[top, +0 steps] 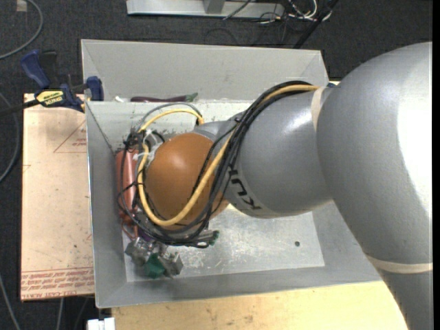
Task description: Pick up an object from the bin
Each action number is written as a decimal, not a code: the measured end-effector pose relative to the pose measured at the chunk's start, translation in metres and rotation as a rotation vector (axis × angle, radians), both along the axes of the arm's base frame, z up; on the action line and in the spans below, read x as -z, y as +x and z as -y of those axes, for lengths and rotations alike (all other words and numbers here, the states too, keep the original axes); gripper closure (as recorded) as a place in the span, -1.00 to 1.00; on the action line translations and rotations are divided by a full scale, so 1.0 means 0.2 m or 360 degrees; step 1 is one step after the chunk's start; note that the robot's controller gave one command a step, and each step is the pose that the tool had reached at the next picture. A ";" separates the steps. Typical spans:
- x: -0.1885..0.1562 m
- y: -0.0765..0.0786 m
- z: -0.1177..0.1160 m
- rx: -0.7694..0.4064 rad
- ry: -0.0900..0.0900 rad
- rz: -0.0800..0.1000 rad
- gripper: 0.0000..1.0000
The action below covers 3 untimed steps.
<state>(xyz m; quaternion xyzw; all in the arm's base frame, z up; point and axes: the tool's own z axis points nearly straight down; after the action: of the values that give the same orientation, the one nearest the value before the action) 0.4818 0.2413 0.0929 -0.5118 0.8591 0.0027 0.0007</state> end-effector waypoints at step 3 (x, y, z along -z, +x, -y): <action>-0.21 -0.01 0.00 0.0002 -0.0001 -0.0007 1.00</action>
Offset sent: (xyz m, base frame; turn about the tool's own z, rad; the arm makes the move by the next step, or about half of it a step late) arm 0.0000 0.0000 0.0877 0.0000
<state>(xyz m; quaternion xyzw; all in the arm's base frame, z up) 0.4808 0.2412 0.1348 -0.5112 0.8594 0.0034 -0.0014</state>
